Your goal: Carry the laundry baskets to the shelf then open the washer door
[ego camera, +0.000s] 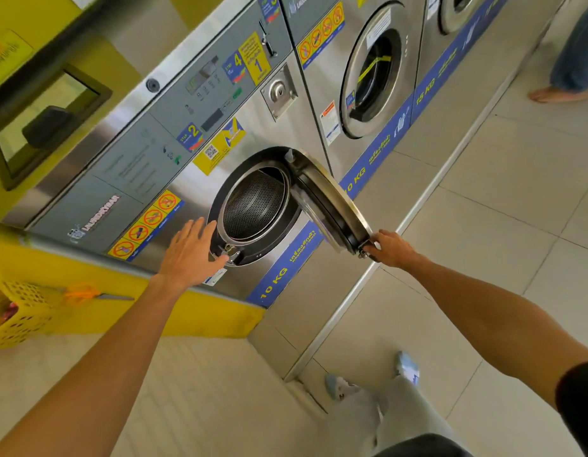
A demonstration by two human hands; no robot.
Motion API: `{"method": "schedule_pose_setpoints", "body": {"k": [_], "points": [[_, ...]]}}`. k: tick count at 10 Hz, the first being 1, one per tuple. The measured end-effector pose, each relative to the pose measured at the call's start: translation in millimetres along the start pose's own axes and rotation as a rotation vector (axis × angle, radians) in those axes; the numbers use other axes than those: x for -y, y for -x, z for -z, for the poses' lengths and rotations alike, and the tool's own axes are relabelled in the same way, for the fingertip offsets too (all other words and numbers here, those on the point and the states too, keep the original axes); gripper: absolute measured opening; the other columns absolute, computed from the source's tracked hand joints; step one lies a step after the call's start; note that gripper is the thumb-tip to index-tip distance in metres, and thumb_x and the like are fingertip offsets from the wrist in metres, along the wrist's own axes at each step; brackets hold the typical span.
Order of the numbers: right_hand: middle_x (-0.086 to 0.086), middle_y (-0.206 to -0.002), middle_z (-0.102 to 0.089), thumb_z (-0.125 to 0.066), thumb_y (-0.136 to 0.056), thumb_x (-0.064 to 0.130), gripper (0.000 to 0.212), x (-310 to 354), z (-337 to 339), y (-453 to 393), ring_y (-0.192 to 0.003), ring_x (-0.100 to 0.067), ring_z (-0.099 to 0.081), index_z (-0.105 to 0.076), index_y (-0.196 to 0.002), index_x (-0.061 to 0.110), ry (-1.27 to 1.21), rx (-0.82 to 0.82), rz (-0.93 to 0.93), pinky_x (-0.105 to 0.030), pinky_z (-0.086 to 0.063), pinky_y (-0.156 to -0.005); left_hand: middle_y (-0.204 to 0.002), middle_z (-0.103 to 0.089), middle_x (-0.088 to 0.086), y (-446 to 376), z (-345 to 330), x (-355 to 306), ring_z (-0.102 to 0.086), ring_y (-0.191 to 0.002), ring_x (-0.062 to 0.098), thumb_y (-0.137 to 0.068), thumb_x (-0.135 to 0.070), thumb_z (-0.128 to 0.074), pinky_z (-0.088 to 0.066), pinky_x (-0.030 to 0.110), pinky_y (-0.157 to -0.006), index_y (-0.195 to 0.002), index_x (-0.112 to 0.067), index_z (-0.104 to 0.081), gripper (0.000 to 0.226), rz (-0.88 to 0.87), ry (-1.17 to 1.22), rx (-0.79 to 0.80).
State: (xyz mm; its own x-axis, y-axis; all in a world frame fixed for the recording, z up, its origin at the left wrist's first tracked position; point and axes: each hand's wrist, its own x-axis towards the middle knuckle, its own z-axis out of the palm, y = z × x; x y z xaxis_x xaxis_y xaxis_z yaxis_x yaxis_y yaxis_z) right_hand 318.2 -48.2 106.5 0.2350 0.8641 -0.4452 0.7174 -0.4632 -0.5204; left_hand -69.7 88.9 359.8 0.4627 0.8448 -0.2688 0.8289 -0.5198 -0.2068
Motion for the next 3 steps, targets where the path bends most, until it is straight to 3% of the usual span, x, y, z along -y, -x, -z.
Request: {"method": "schedule_pose_setpoints", "body": {"k": [1, 2, 3], "points": [[-0.006, -0.118, -0.057, -0.034, -0.08, 0.074, 0.07, -12, 3, -6, -0.116, -0.03, -0.053, -0.054, -0.131, 0.03, 0.086, 0.056, 0.0, -0.053, -0.047, -0.095, -0.159, -0.028, 0.022, 17, 7, -6, -0.023, -0.148, 0.04, -0.089, -0.049, -0.064, -0.028, 0.053, -0.116, -0.153, -0.007, -0.03, 0.084, 0.039, 0.056, -0.029], [-0.009, -0.12, -0.055, -0.036, -0.087, 0.063, 0.059, -6, 19, 7, -0.118, -0.033, -0.052, -0.058, -0.124, 0.021, 0.177, 0.121, 0.049, -0.05, -0.044, -0.098, -0.159, -0.029, 0.022, 40, 8, -18, -0.023, -0.148, 0.04, -0.088, -0.05, -0.065, -0.029, 0.052, -0.115, -0.153, -0.007, -0.03, 0.085, 0.1, 0.13, -0.062], [-0.011, -0.128, -0.055, -0.035, -0.102, 0.033, 0.038, -13, 33, 12, -0.121, -0.033, -0.048, -0.056, -0.13, 0.021, 0.382, 0.175, 0.246, -0.046, -0.042, -0.102, -0.159, -0.029, 0.02, 55, 1, -38, -0.024, -0.147, 0.037, -0.087, -0.052, -0.065, -0.032, 0.05, -0.115, -0.153, -0.008, -0.03, 0.086, 0.176, 0.228, -0.109]]}}
